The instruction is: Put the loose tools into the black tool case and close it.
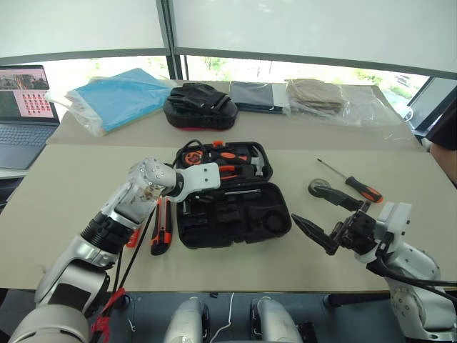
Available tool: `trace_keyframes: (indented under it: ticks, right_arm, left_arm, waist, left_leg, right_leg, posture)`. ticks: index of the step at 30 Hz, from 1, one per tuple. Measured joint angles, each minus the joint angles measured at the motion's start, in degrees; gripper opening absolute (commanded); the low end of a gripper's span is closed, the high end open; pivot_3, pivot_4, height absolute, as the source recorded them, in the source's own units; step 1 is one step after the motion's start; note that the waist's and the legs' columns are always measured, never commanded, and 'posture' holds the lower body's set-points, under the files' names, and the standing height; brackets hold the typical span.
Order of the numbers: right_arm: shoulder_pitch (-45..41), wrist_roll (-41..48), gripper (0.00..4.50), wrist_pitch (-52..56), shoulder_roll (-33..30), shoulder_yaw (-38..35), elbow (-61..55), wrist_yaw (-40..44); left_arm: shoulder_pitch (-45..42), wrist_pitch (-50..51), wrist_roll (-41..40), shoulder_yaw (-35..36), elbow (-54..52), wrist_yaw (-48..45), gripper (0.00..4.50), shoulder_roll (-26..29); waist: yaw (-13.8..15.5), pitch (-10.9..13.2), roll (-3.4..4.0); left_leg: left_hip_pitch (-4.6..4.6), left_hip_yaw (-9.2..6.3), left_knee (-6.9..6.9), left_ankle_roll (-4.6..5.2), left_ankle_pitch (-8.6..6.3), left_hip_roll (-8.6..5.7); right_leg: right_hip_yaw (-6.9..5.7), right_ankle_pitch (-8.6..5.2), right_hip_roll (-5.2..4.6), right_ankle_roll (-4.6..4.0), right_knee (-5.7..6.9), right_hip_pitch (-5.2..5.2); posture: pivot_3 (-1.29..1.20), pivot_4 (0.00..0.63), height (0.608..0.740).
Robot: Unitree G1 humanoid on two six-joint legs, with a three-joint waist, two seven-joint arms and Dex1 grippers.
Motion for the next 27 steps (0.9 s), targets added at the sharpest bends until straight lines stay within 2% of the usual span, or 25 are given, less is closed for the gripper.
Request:
trace_keyframes:
  ticks: [4, 5, 6, 11, 18, 21, 27]
  right_arm:
    - [0.1, 0.0, 4.50, 0.1, 0.0, 0.0, 0.0, -0.1]
    - [0.1, 0.0, 4.50, 0.1, 0.0, 0.0, 0.0, -0.1]
    - [0.1, 0.1, 4.50, 0.2, 0.0, 0.0, 0.0, -0.1]
    - [0.1, 0.5, 4.50, 0.7, 0.0, 0.1, -0.2, -0.1]
    - [-1.7, 1.0, 4.50, 1.4, -0.1, 0.3, -0.1, 0.3]
    - [-2.0, 1.0, 4.50, 1.8, -0.1, 0.3, 0.2, 0.4]
    - [-2.7, 0.9, 4.50, 1.9, -0.1, 0.4, 0.6, 0.4]
  left_arm:
    - [0.0, 1.0, 0.5, -0.1, -0.6, -0.2, 0.75, 0.0]
    - [0.1, 1.3, 0.6, -0.1, -0.8, -0.2, 1.74, 0.0]
    - [0.2, 1.5, 0.6, 0.0, -1.0, -0.2, 1.94, 0.0]
    - [1.5, 3.1, -2.2, 2.9, -3.1, 0.2, 3.54, -1.6]
    - [0.1, 5.6, -9.2, 9.9, -8.1, -0.2, 3.54, -1.8]
    - [1.4, 2.9, -10.8, 12.4, -7.3, -0.1, 2.79, -1.2]
    - [8.1, -3.4, -14.3, 15.7, 0.9, 2.1, 0.57, -5.1]
  waist:
    - [0.0, 0.0, 0.00]
    - [-0.1, 0.0, 0.01]
    - [-0.1, 0.0, 0.01]
    - [0.5, 0.0, 0.08]
    - [0.1, 0.0, 0.08]
    - [-0.2, 0.0, 0.08]
    - [-0.1, -0.1, 0.09]
  left_leg:
    - [0.01, 0.00, 0.00, 0.00, 0.00, 0.00]
    - [0.01, 0.00, 0.00, 0.00, 0.00, 0.00]
    - [0.02, 0.00, 0.00, 0.00, 0.00, 0.01]
    - [-0.01, -0.05, 0.10, 0.00, 0.00, -0.02]
    - [-0.07, -0.04, 0.07, 0.05, -0.03, -0.02]
    - [-0.02, -0.02, 0.03, 0.05, -0.03, -0.02]
    - [-0.04, -0.01, 0.07, 0.05, -0.03, -0.03]
  right_leg:
    - [0.01, 0.00, 0.00, 0.00, 0.00, 0.00]
    - [0.01, 0.00, 0.01, 0.00, 0.01, 0.00]
    - [0.01, 0.00, 0.01, 0.00, 0.01, 0.00]
    - [0.01, 0.01, -0.02, 0.02, 0.00, 0.05]
    - [0.05, 0.03, 0.01, 0.04, -0.01, -0.01]
    - [0.07, 0.03, 0.03, 0.04, 0.00, 0.00]
    - [0.06, 0.09, 0.00, 0.00, 0.00, 0.01]
  posture:
    - [0.00, 0.150, 0.740]
    - [0.00, 0.150, 0.740]
    - [0.00, 0.150, 0.740]
    - [0.00, 0.150, 0.740]
    - [0.00, 0.150, 0.740]
    - [0.00, 0.150, 0.740]
    - [0.00, 0.150, 0.740]
